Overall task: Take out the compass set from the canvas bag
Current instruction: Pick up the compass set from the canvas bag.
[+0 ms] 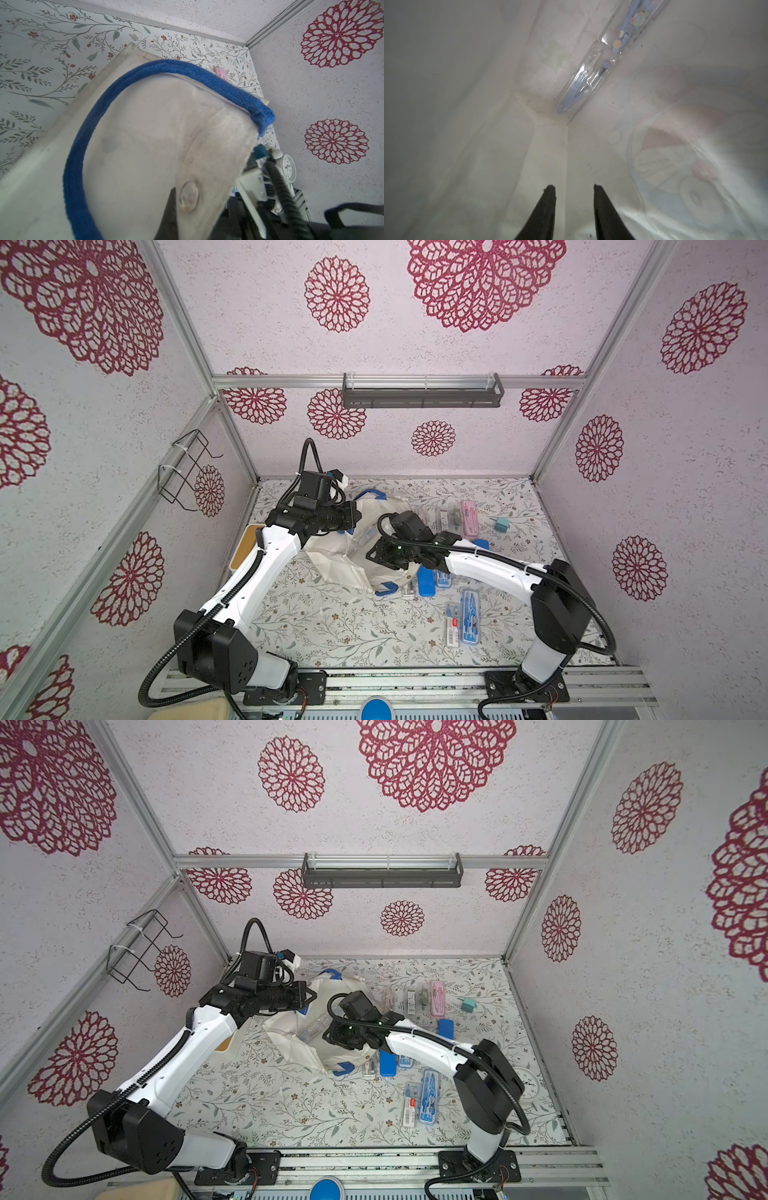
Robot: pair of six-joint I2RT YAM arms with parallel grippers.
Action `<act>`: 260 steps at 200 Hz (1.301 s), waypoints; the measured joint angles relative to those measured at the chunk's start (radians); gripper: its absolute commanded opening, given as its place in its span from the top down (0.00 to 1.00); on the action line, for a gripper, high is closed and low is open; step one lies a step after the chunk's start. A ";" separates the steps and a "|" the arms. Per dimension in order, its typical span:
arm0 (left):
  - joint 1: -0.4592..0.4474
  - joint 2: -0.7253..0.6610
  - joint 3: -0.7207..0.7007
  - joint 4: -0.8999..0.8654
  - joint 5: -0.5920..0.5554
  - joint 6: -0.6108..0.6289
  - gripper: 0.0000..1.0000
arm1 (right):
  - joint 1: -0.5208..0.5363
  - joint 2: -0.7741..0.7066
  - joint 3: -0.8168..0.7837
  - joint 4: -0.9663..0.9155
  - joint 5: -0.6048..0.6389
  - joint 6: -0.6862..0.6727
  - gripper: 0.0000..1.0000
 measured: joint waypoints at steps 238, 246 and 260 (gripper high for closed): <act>-0.085 -0.074 -0.134 0.091 0.025 -0.062 1.00 | -0.134 0.531 0.234 0.564 -0.006 0.543 0.38; -0.086 -0.081 -0.143 0.097 0.028 -0.064 1.00 | -0.134 0.531 0.234 0.581 -0.004 0.546 0.35; -0.087 -0.101 -0.161 0.106 0.031 -0.068 1.00 | -0.134 0.531 0.235 0.609 -0.001 0.548 0.32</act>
